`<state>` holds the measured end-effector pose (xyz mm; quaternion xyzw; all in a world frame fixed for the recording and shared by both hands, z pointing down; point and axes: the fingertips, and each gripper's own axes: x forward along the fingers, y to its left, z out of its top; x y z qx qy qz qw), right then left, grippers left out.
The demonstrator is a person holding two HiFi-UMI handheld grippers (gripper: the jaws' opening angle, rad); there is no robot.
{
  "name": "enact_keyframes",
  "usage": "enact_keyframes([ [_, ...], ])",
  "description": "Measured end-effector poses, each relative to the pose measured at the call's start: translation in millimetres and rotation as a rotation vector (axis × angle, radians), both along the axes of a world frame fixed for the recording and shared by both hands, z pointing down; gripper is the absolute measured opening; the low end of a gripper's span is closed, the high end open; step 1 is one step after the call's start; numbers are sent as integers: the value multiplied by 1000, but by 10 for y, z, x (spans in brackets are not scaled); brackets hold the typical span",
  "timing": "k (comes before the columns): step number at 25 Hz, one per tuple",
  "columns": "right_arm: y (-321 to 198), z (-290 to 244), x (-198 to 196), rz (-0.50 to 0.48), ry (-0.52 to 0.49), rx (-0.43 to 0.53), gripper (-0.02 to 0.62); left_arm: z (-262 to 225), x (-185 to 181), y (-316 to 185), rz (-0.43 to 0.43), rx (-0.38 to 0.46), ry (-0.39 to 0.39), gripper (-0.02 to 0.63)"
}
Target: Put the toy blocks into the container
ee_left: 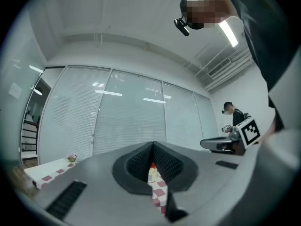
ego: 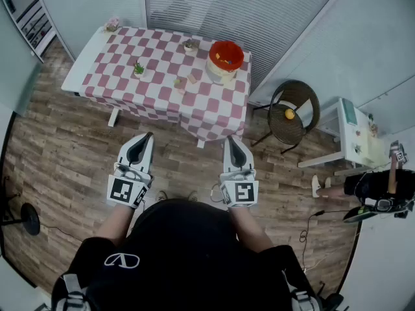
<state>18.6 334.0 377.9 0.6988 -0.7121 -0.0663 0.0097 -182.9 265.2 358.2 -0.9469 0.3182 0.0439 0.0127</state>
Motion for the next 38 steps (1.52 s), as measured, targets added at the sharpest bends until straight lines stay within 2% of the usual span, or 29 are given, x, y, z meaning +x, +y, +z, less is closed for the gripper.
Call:
enact_keyframes([
  [7,-9,38,-9,-4,-7,-14,-5,-112,16,-5,-13,28,22,6],
  [10,5,-1,-16,-20,-53,17,-3,-174,16,-19,-19,44,35,6],
  [14,13,-54,-22,-15,-41,30,-2,-54,-18,6,-15,7,16,6],
  [17,21,-85,-13,-13,-26,38,-2,-105,-11,1,-26,24,30,6],
  [21,32,-91,17,-31,-16,42,0,12,7,36,-30,-6,13,6],
  [30,19,-1,291,-80,-48,39,0,29,210,50,-93,2,-1,6],
  [38,-103,138,612,-131,-72,48,0,-41,546,37,-159,29,6,6],
])
